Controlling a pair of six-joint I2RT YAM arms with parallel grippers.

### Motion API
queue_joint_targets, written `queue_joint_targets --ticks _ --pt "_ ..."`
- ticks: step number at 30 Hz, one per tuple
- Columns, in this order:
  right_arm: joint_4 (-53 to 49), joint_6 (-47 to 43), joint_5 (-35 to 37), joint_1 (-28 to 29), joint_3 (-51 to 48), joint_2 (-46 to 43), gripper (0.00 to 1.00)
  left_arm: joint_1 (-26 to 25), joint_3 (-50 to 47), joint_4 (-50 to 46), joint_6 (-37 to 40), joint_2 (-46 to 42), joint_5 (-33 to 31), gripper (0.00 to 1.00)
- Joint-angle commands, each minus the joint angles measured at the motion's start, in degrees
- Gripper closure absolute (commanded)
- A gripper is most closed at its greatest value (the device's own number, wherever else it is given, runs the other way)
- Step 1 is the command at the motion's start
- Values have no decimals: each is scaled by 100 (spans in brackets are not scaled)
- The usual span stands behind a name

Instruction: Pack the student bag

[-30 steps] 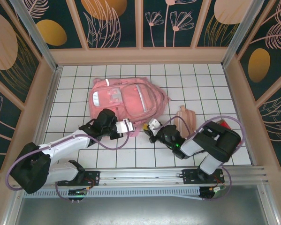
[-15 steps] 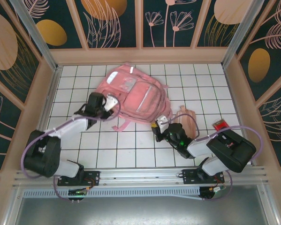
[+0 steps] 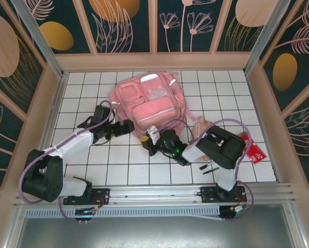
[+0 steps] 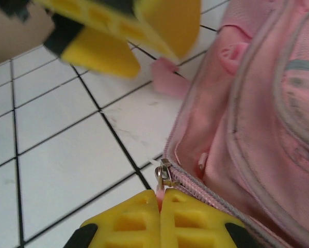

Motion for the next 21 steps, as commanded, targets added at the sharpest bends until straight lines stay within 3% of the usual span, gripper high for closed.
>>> queue_joint_targets --ticks 1,3,5,7,9,10,15,21 --pt "470 26 -597 212 318 231 100 2 147 -56 -960 156 -26 5" --pt "277 -108 -656 337 477 252 100 1 363 -9 -1011 473 -213 9" --pt "54 -239 -599 452 580 230 100 0 454 36 -1109 804 -343 21" --pt "-51 -316 -607 513 626 201 100 2 383 226 -1230 1071 -524 47" --pt "-233 -312 -559 534 608 119 100 9 402 512 -939 1365 -689 91" --pt "-331 -290 -492 531 551 54 100 24 553 326 -785 1508 -888 100" --pt "-1628 -285 426 478 31 -594 100 219 1405 -612 588 1719 -1747 100" --pt "-2598 755 1300 -106 -1060 -2002 100 350 2360 -1278 2490 1865 -3509 100"
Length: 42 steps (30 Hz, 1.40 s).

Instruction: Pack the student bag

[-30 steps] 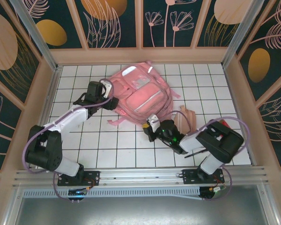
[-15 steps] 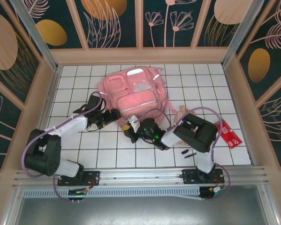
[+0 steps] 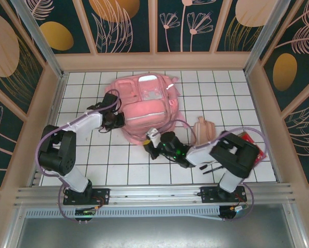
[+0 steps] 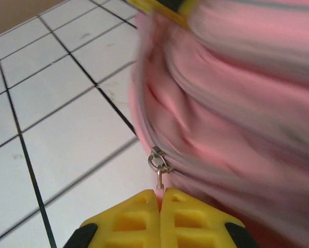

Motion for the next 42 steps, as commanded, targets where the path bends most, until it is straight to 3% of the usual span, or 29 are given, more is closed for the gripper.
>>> queue_joint_targets --ticks 1,4,7,10,11,12,13,14,18,21,25,31,35,39,40,42 --pt "-940 578 625 -320 -682 -700 100 298 482 -102 1569 221 -1964 100" --pt "-1061 510 600 -518 -814 -797 100 500 677 258 2147 625 -1895 100" --pt "-1139 19 59 -359 -427 -514 100 733 1536 -135 2047 1191 -1473 97" --pt "-1100 -378 -413 -115 277 38 100 769 2152 -689 1413 1309 -1526 77" --pt "-1045 -401 -573 -88 563 237 100 767 1978 -609 1204 1068 -1446 49" --pt "-939 -396 -694 -40 794 407 100 767 1655 -508 930 696 -1356 8" --pt "-846 -363 -743 -10 993 550 100 767 1298 -402 534 281 -1426 1" --pt "-693 -320 -800 16 1193 713 100 772 779 -193 121 -229 -1370 1" --pt "-374 -228 -1123 65 1909 1319 100 763 -217 -273 -509 -1216 -12 1" --pt "-121 -210 -1402 131 2181 1606 100 583 -619 -352 -1014 -1408 567 1" --pt "21 -200 -1679 170 2451 1909 100 104 -788 -450 -1525 -1254 100 3" --pt "53 -155 -1595 199 2505 1915 100 84 -1349 -332 -2619 -1117 -221 10" --pt "-11 -169 -1576 232 2502 1874 100 88 -1468 -297 -2826 -1007 -286 16" --pt "-452 -573 -1620 271 2426 1682 100 168 -1296 -241 -2466 -736 -803 92" --pt "-695 -695 -1570 244 2369 1576 100 235 -1178 -296 -2251 -665 -905 100" --pt "-1315 -960 -1319 108 2202 1348 100 421 -866 -540 -1812 -586 -1159 100"
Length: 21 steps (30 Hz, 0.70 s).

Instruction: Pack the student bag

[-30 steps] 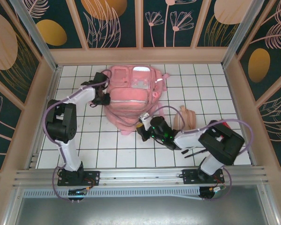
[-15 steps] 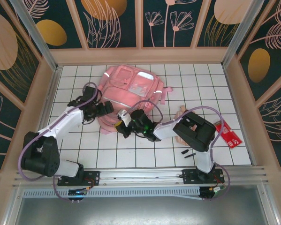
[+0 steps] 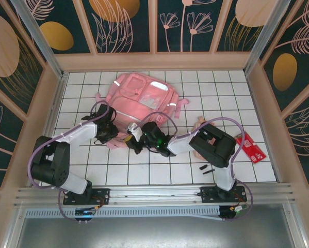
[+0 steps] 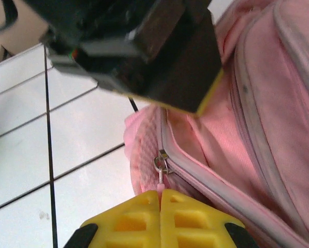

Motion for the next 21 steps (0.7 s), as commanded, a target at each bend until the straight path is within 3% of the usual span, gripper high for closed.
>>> queue_joint_targets --ticks 1,6,11,13,17,19,21 --pt "-1006 -595 122 -137 -228 -565 100 386 404 -263 717 168 -953 100" --pt "-2032 -747 901 -895 -750 -1124 100 695 531 9 2238 -35 -1590 100" --pt "-2273 -506 1058 -1586 -1078 -1361 100 804 561 260 3010 18 -1928 100" --pt "-2224 -607 875 -1555 -1082 -1317 100 810 672 229 3195 190 -1619 89" --pt "-1773 -671 269 -1196 -1012 -1280 100 810 1352 -552 2884 344 -352 55" --pt "-1597 -734 145 -1012 -900 -1204 100 784 1331 -801 2655 256 273 46" --pt "-1535 -752 138 -890 -772 -1121 100 586 1309 -1166 2697 134 506 39"
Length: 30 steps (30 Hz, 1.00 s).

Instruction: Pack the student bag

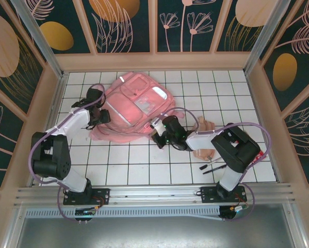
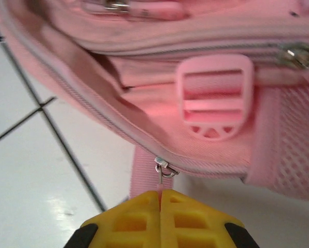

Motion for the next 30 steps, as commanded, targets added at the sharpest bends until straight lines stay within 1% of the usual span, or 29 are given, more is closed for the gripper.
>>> queue_joint_targets --ticks 1,3,5,7,8,9,10,13,15,16,18,19,23,26,29,30 --pt "222 -128 -390 245 220 149 100 -387 110 -1021 -6 -208 664 38" --pt "412 -108 -566 267 234 172 100 -986 212 -1312 3 -290 541 37" --pt "646 -96 -808 266 225 180 100 -1470 176 -1207 -418 -337 625 35" --pt "738 -145 -942 269 234 184 100 -1582 -104 -662 -966 -321 1091 37" --pt "737 -154 -968 278 232 182 100 -1582 -322 -309 -1291 -314 1167 38" --pt "722 -160 -945 277 225 176 100 -1582 -482 -98 -1503 -286 1136 40" --pt "679 -160 -856 268 225 174 100 -1581 -632 66 -1647 -239 970 42" --pt "466 -133 -426 190 199 186 100 -1582 -1012 304 -1822 -94 369 49" --pt "287 59 56 69 163 189 100 -1571 -1235 358 -1784 -10 189 57" --pt "159 221 391 -6 155 196 100 -1578 -1350 370 -1777 21 155 62" --pt "-40 374 830 -130 146 235 100 -1577 -1642 484 -1773 2 140 71" --pt "-101 399 1067 -190 132 259 100 -1579 -1802 588 -1777 -43 145 74" --pt "-36 644 1812 -337 35 299 100 -1575 -2092 644 -1696 -191 141 79" --pt "-162 873 1998 -448 98 378 97 -1580 -2162 678 -1636 -419 258 79" --pt "-220 942 1939 -475 138 373 92 -1580 -1978 763 -1285 -644 852 71" --pt "-100 963 1808 -473 58 292 88 -1590 -1822 744 -1125 -733 1121 66"
